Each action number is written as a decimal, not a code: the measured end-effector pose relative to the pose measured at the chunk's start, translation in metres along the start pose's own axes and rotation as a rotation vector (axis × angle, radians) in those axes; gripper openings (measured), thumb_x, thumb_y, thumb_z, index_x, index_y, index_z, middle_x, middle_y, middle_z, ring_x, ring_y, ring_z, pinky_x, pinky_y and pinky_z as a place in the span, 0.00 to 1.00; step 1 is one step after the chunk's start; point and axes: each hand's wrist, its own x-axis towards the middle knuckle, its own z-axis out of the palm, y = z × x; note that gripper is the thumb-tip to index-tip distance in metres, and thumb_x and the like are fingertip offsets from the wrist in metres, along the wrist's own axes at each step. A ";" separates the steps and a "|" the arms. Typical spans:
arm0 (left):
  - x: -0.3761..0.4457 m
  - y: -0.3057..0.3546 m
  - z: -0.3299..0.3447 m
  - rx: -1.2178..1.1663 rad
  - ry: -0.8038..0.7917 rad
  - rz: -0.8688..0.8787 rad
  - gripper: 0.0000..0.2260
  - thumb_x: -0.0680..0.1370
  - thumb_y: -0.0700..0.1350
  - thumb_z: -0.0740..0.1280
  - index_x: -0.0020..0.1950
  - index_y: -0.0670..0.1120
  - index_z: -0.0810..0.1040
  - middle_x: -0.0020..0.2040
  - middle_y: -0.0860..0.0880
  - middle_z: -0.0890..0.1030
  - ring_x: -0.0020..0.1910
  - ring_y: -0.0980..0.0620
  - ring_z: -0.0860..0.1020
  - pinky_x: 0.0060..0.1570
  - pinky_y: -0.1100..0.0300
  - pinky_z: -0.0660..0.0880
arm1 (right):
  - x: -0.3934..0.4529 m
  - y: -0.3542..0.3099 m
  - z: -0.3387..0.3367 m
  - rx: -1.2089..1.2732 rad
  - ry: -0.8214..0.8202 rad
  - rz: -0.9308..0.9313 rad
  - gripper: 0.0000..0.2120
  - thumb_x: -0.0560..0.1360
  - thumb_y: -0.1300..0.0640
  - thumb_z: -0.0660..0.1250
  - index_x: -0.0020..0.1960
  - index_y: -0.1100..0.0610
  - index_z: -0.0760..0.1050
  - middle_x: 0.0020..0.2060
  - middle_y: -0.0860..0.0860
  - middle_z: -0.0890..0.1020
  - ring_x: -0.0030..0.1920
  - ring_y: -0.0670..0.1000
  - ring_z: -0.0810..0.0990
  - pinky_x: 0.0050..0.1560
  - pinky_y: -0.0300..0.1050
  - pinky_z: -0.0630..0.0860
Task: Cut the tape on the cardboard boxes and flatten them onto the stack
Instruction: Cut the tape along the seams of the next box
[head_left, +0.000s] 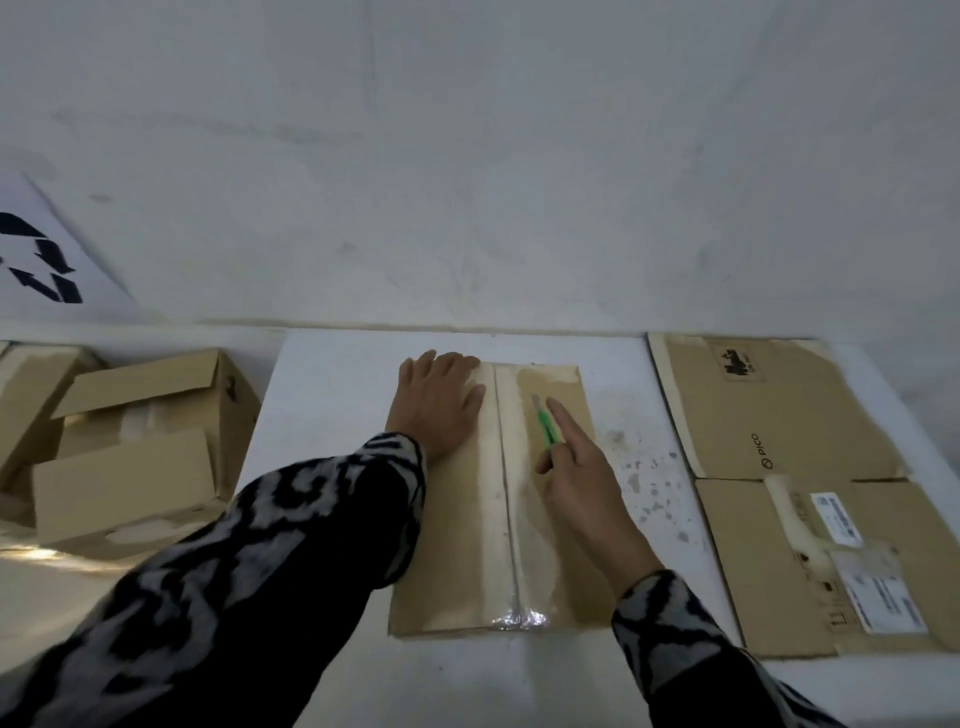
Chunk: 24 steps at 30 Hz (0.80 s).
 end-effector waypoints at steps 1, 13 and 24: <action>0.000 -0.002 0.002 0.008 0.015 0.012 0.21 0.80 0.57 0.53 0.70 0.51 0.70 0.68 0.52 0.73 0.69 0.45 0.66 0.71 0.47 0.57 | 0.003 -0.001 0.004 -0.036 -0.001 -0.011 0.25 0.83 0.60 0.50 0.70 0.33 0.63 0.38 0.49 0.77 0.29 0.44 0.69 0.30 0.34 0.68; 0.001 -0.010 0.012 -0.034 0.093 0.049 0.23 0.79 0.55 0.47 0.71 0.53 0.70 0.68 0.52 0.73 0.68 0.46 0.67 0.70 0.47 0.58 | 0.053 -0.019 0.043 -0.253 0.025 -0.027 0.25 0.83 0.57 0.51 0.78 0.42 0.59 0.43 0.56 0.83 0.32 0.49 0.74 0.39 0.45 0.77; 0.005 -0.015 0.016 -0.066 0.115 0.057 0.21 0.79 0.54 0.52 0.69 0.53 0.72 0.67 0.53 0.74 0.68 0.46 0.68 0.70 0.48 0.59 | 0.070 -0.022 0.062 -0.401 0.040 0.004 0.26 0.83 0.56 0.50 0.79 0.42 0.55 0.39 0.49 0.76 0.36 0.47 0.72 0.34 0.40 0.65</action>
